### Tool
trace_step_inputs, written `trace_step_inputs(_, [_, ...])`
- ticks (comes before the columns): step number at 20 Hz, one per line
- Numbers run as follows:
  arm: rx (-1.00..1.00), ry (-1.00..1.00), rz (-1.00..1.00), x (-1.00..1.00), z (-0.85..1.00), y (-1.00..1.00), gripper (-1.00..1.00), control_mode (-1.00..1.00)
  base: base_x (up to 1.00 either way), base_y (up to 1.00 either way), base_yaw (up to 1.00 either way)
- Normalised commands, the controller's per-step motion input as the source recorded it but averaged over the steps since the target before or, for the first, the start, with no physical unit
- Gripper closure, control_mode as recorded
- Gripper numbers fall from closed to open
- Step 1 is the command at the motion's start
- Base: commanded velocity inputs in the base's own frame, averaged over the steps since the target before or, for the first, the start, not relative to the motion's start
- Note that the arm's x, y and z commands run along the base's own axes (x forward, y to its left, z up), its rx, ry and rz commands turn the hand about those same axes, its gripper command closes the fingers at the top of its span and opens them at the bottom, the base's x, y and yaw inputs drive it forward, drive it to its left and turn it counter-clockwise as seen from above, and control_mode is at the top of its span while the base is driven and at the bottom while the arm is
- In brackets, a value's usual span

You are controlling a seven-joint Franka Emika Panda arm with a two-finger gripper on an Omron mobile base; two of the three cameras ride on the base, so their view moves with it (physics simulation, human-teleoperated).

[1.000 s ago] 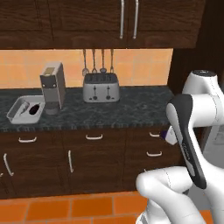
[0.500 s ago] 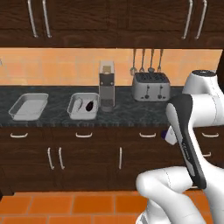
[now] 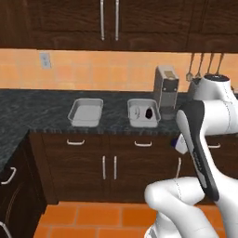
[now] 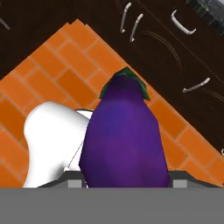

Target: Place one eggplant and one fish in each tupperware on the nearby counter, to pack two identical lunches.

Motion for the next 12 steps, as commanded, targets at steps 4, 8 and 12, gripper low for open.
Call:
trace_step_inputs(4, [0.0, 0.0, 0.0, 0.0, 0.0, 0.0, 1.0, 1.0, 0.87, 0.56, 0.2])
trace_step_inputs(8, [0.0, 0.0, 0.0, 0.0, 0.0, 0.0, 1.0, 1.0, 0.98, 0.26, 0.15])
trace_step_inputs(12, [0.0, 0.0, 0.0, 0.0, 0.0, 0.0, 1.0, 1.0, 0.66, 0.26, 0.07])
